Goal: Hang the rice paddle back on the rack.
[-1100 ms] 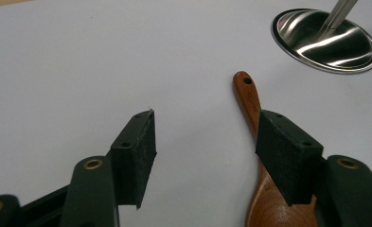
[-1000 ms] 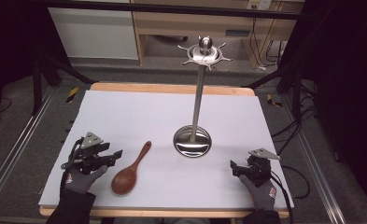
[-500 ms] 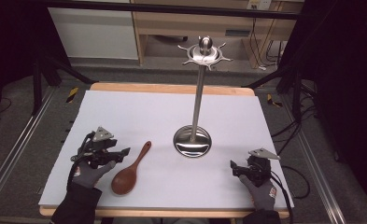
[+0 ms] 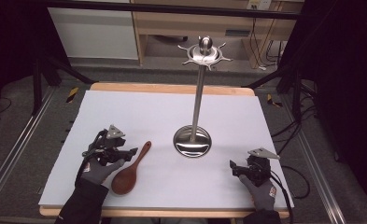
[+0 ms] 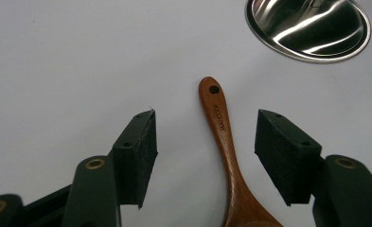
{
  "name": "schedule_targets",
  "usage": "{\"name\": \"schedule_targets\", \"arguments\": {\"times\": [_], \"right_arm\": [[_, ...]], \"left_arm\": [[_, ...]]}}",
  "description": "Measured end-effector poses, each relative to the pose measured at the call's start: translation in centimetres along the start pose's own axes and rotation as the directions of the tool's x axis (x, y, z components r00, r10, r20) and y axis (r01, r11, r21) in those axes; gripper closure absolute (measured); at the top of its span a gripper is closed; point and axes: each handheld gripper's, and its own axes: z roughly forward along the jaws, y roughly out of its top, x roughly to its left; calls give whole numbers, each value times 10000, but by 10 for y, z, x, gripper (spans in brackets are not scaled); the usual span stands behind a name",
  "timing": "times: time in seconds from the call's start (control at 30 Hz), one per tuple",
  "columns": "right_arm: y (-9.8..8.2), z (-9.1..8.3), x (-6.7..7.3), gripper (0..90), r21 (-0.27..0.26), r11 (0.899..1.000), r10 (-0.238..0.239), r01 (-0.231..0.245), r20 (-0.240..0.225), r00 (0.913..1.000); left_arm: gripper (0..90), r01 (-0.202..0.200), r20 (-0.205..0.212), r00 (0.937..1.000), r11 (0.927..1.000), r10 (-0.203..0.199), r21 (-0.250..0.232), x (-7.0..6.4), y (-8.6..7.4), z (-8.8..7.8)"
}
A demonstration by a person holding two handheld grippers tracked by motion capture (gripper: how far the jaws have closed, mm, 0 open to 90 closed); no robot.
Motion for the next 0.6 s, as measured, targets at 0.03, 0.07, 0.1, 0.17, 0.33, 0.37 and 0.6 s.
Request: {"name": "schedule_targets", "arguments": {"times": [0.03,0.07,0.1,0.17,0.33,0.37,0.6], "right_arm": [[0,0,0,133,2,10000,-16,16,-28,10000],[0,1,0,134,42,9999,-100,100,6,9999],[0,1,1,134,61,9999,-101,101,10,9999],[0,1,1,134,96,9999,-124,124,-42,9999],[0,2,0,134,78,9999,-98,99,-24,9999],[0,2,0,134,76,9999,-128,128,8,9999],[0,1,1,134,78,9999,-65,65,68,10000]], "left_arm": [[395,-36,-9,10000,10000,36,65,-1,0,1],[397,-53,-2,10000,9999,53,134,-1,1,2],[400,-98,32,9999,9997,98,204,-2,1,3],[400,-196,32,9998,9991,195,382,-4,2,5],[414,-349,175,9993,9964,336,768,-8,2,9],[418,-444,176,9989,9954,431,850,-8,1,10],[447,-673,220,9977,9876,648,1415,-15,0,17]]}}
